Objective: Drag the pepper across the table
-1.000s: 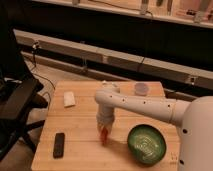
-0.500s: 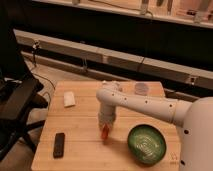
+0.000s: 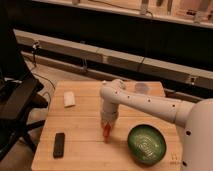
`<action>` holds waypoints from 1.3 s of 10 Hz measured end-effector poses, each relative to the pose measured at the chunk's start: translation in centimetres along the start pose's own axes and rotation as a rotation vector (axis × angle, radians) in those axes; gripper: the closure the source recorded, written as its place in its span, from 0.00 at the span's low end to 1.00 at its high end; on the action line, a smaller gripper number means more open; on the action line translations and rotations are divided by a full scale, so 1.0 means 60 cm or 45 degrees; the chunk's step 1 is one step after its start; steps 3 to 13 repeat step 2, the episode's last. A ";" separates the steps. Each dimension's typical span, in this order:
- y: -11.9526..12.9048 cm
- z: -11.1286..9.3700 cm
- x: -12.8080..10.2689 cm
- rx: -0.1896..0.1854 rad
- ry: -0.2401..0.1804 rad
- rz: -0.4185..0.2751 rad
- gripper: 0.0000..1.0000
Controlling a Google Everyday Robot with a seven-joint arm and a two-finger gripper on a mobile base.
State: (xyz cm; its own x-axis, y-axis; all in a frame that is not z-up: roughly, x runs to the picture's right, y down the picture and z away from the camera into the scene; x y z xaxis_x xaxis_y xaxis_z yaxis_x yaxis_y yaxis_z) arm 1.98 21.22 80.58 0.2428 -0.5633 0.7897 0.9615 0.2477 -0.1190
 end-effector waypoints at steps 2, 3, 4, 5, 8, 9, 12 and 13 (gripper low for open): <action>0.004 -0.003 0.005 0.007 -0.001 0.006 1.00; 0.004 -0.003 0.005 0.007 -0.001 0.006 1.00; 0.004 -0.003 0.005 0.007 -0.001 0.006 1.00; 0.004 -0.003 0.005 0.007 -0.001 0.006 1.00; 0.004 -0.003 0.005 0.007 -0.001 0.006 1.00; 0.004 -0.003 0.005 0.007 -0.001 0.006 1.00; 0.004 -0.003 0.005 0.007 -0.001 0.006 1.00; 0.004 -0.003 0.005 0.007 -0.001 0.006 1.00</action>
